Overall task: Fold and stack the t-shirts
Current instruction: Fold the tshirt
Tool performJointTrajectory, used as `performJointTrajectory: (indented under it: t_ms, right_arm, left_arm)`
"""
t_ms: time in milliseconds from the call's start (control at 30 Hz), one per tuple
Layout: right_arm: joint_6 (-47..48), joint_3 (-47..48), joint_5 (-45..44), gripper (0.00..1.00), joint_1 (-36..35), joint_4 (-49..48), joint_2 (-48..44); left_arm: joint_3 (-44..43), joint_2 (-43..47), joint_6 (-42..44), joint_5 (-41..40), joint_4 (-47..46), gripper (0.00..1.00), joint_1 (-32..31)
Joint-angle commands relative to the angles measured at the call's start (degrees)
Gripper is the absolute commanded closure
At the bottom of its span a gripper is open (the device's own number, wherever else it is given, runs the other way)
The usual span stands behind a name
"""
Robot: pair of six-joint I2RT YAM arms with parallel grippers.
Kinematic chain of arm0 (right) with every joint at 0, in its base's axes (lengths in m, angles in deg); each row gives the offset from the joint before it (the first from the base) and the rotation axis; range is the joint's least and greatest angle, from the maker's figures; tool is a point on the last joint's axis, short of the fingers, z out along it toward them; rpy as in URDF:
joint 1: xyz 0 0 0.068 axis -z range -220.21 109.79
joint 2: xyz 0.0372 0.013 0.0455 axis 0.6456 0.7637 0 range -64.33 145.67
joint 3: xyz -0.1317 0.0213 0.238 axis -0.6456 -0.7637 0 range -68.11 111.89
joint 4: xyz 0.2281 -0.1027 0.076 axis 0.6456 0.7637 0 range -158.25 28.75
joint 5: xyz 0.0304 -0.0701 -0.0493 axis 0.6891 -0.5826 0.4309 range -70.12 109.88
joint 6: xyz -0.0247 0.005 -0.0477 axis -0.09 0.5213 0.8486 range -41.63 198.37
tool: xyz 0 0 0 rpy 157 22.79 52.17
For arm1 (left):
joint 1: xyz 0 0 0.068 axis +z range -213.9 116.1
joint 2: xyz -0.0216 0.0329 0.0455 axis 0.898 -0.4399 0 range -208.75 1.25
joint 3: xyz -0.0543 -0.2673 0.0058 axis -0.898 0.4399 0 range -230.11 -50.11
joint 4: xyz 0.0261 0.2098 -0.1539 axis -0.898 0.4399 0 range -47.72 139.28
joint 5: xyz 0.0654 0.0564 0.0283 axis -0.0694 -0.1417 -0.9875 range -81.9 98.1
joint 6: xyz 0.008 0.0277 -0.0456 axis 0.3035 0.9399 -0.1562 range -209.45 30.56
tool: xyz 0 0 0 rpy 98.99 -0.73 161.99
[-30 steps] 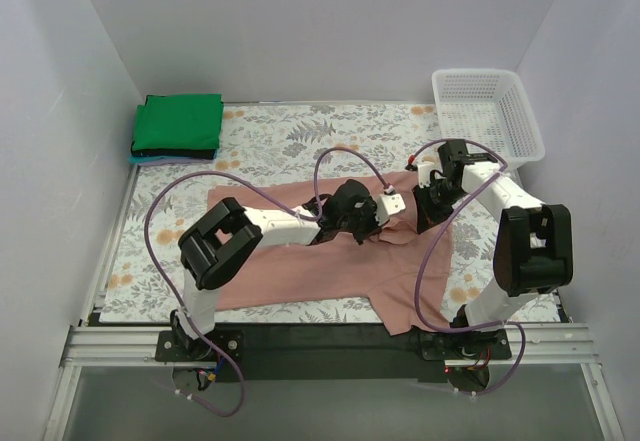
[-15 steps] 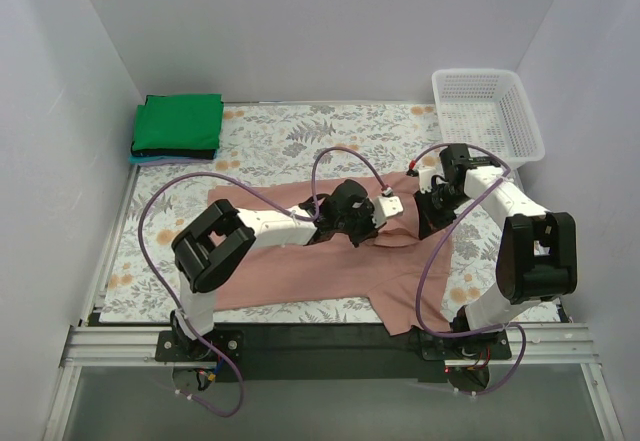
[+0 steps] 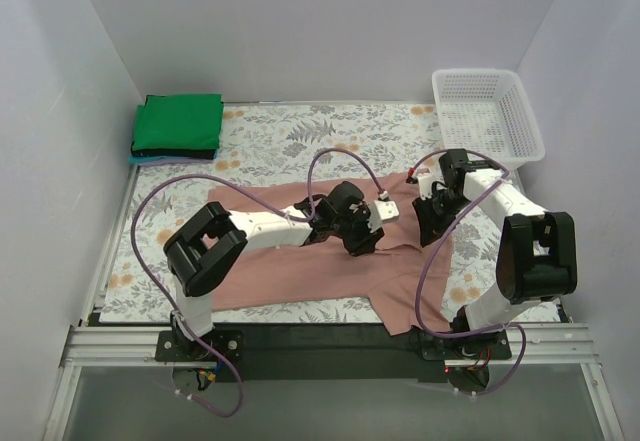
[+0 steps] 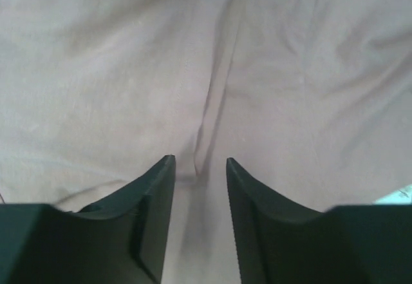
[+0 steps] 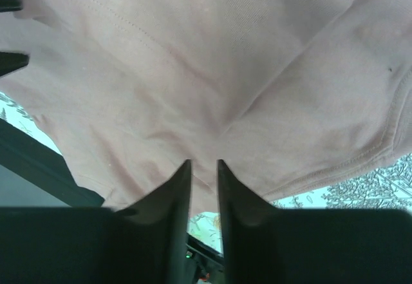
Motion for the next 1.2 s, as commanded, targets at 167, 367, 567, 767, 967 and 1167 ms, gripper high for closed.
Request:
performJointTrajectory:
  t_ms: [167, 367, 567, 767, 967, 1167]
  right_arm:
    - [-0.11, 14.28, 3.64, 0.65, -0.04, 0.36, -1.08]
    - [-5.39, 22.21, 0.93, 0.93, -3.29, -2.71, 6.83]
    - [-6.98, 23.35, -7.42, 0.88, -7.77, -8.07, 12.71]
    - [-6.28, 23.62, -10.94, 0.86, -8.40, -10.63, 17.73]
    - [-5.83, 23.44, -13.84, 0.86, -8.49, -13.53, 22.74]
    - [-5.57, 26.07, -16.48, 0.86, -7.79, -15.37, 27.84]
  left_arm:
    - [0.06, 15.56, -13.29, 4.29, 10.50, 0.60, 11.52]
    - [1.38, 21.98, -17.36, -1.40, 19.19, 0.62, 27.70]
    - [0.58, 17.43, -21.49, -3.33, 29.66, 0.67, 44.48]
    - [0.41, 10.67, -19.57, -6.50, 34.15, 0.66, 51.55]
    - [-2.66, 2.76, -16.84, -9.50, 34.59, 0.66, 52.35]
    - [-8.72, -6.21, -16.22, -10.20, 34.41, 0.66, 53.05]
